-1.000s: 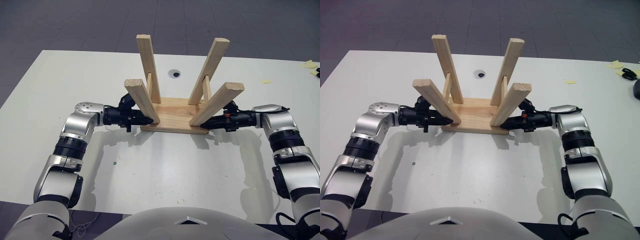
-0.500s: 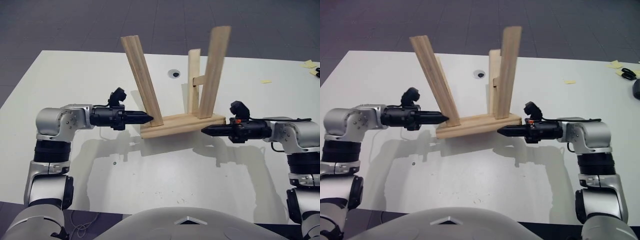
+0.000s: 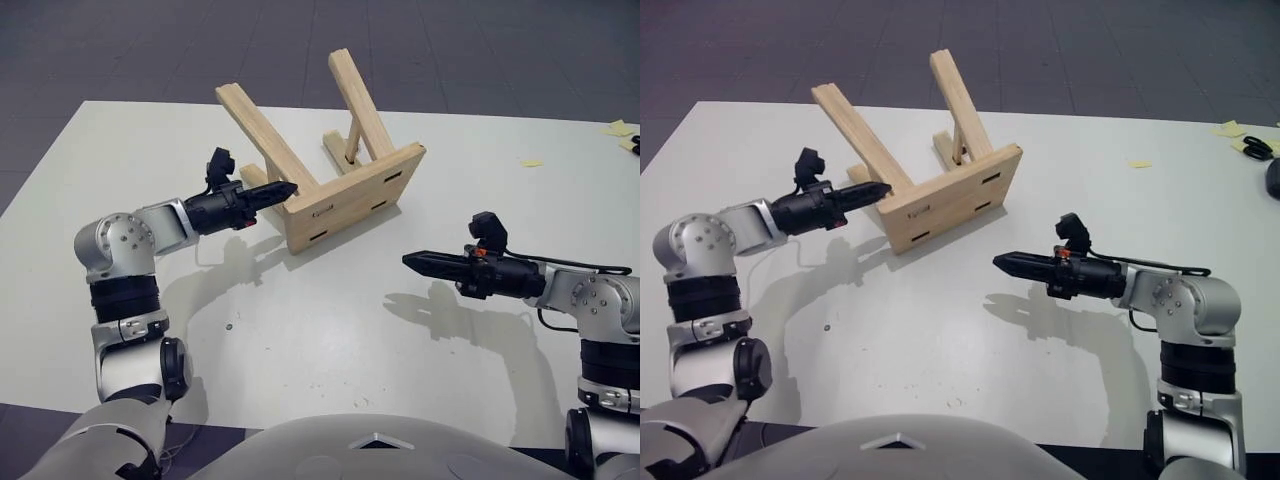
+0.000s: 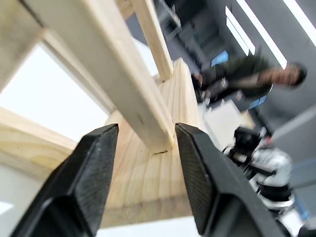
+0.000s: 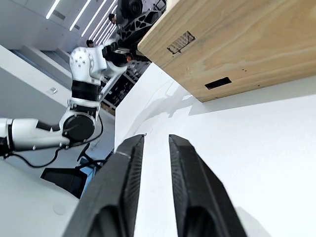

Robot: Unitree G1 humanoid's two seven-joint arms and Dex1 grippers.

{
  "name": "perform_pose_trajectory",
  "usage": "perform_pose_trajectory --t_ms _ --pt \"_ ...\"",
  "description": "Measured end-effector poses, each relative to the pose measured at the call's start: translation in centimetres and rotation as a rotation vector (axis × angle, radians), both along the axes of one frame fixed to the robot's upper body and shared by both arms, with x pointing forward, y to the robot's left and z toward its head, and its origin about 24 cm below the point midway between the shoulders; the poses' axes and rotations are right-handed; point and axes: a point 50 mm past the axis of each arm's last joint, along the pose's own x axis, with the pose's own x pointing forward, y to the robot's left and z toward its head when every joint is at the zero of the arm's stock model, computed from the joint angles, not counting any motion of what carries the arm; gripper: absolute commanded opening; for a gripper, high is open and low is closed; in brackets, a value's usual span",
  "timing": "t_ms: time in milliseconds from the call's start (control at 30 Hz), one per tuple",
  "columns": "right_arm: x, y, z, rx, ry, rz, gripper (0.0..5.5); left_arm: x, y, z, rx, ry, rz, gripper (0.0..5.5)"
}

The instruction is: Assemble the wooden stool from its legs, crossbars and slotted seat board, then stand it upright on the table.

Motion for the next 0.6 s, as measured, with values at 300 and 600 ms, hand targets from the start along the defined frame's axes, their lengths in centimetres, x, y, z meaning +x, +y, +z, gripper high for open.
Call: perform_pose_trajectory --t_ms 300,600 --pt "-0.6 0.0 -0.8 0.030 -0.001 -0.114 2.92 -2.1 0.4 4.7 -0.010 -0.312 0.047 4.19" --pt "-0.6 -0.7 -0.8 0.035 -0.011 -0.198 4.34 -5.2 -2.7 -1.1 0.541 -0.587 -0.072 5.40"
